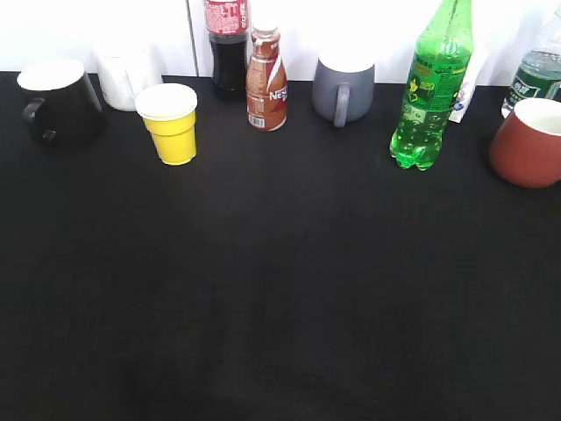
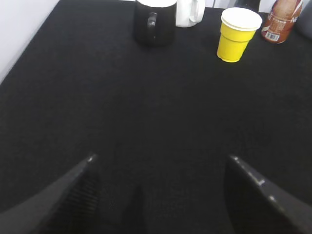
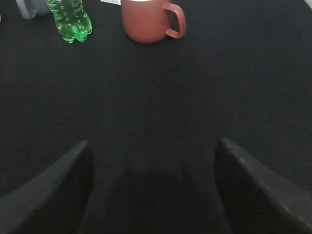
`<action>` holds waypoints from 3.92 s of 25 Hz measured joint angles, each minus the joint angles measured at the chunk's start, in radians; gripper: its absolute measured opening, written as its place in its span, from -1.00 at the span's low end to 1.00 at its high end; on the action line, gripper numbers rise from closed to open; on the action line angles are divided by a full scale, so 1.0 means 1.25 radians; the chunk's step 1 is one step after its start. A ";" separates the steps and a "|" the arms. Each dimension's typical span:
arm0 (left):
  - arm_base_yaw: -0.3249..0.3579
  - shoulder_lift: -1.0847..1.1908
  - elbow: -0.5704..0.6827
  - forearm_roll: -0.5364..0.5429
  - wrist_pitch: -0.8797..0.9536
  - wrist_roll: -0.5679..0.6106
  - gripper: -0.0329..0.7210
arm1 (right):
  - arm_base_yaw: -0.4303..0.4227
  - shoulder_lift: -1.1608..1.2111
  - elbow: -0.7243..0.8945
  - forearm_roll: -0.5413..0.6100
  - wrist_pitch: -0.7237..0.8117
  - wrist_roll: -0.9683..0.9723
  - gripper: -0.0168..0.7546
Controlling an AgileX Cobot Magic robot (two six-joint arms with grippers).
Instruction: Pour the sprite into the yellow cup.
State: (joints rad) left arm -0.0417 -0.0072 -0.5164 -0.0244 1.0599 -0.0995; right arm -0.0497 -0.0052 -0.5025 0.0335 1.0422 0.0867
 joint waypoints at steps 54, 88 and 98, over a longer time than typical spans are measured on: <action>-0.208 1.745 -0.377 0.165 -1.557 0.011 0.86 | 0.000 0.000 0.000 0.001 0.000 0.000 0.56; -0.208 1.458 0.047 0.527 -1.813 -0.034 0.25 | 0.159 0.774 0.165 -0.009 -1.207 -0.034 0.56; -0.208 1.458 0.047 0.526 -1.813 -0.034 0.25 | 0.417 1.399 -0.060 0.356 -1.603 -0.188 0.78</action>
State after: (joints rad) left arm -0.3021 1.8159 -0.4574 0.6333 -1.2062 -0.1414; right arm 0.4717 1.7436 -0.5773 0.4792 -0.9620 -0.1487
